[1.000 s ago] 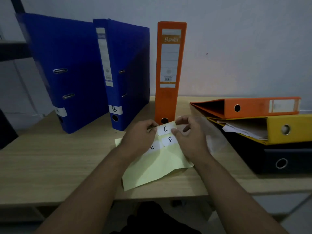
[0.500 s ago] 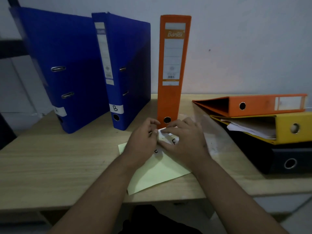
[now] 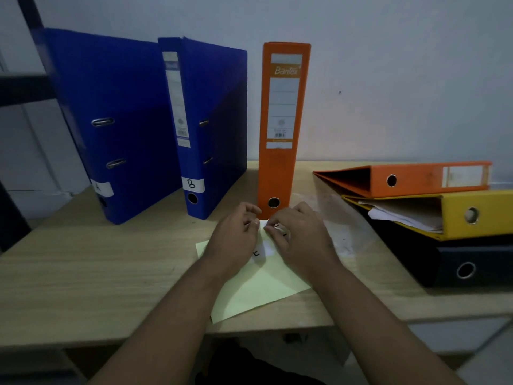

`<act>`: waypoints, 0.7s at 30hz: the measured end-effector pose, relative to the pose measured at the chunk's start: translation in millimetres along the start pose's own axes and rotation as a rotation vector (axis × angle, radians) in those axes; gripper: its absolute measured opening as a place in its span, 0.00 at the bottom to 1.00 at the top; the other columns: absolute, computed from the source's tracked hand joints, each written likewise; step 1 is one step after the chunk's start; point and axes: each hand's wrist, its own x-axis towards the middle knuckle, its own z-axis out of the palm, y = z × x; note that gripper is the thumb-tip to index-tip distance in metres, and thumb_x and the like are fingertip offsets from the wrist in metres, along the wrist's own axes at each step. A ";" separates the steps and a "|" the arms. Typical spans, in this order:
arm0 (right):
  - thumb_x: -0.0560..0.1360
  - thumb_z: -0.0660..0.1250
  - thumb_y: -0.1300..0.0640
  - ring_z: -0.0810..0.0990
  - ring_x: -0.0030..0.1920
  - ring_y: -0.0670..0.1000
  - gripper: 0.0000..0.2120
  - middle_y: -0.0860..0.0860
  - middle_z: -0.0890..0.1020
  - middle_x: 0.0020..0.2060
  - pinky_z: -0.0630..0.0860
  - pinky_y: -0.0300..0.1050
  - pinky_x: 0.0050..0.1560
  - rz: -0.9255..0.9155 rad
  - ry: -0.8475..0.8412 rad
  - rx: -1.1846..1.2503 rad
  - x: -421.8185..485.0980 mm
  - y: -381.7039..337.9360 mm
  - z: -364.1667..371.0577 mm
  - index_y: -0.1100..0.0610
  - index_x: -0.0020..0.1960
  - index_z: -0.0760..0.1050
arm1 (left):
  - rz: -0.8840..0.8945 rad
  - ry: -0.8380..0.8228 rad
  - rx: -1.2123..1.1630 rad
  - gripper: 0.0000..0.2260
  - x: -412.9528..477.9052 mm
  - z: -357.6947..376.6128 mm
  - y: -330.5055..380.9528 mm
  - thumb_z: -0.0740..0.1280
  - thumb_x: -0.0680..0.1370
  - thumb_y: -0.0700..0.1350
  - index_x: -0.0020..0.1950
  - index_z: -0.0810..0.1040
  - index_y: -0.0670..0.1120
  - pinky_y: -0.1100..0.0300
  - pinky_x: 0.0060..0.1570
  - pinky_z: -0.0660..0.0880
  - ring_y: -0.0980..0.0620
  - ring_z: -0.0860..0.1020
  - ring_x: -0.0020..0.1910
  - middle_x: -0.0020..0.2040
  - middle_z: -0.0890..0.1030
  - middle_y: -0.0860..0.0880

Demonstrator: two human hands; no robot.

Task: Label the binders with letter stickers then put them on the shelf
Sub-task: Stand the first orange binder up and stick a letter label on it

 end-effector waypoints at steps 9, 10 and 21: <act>0.86 0.63 0.50 0.71 0.52 0.46 0.04 0.41 0.77 0.49 0.73 0.50 0.55 0.163 -0.065 0.045 4.1 8.7 5.2 0.46 0.53 0.75 | 0.044 -0.002 0.090 0.07 -2.6 1.1 -0.1 0.61 0.87 0.46 0.62 0.77 0.54 0.60 0.46 0.76 0.61 0.79 0.52 0.56 0.82 0.56; 0.87 0.62 0.50 0.72 0.51 0.47 0.05 0.42 0.77 0.48 0.74 0.50 0.53 0.202 -0.044 0.087 3.7 10.3 6.4 0.46 0.52 0.74 | 0.047 -0.001 0.102 0.07 -2.4 1.4 -0.6 0.61 0.87 0.46 0.62 0.77 0.54 0.60 0.44 0.74 0.60 0.79 0.51 0.55 0.82 0.56; 0.88 0.61 0.51 0.80 0.45 0.48 0.05 0.46 0.80 0.45 0.79 0.52 0.42 0.513 0.219 0.278 5.3 22.8 6.1 0.49 0.53 0.72 | 0.069 0.009 0.240 0.07 0.4 5.9 -6.6 0.60 0.87 0.48 0.57 0.77 0.57 0.61 0.40 0.71 0.60 0.78 0.47 0.49 0.81 0.59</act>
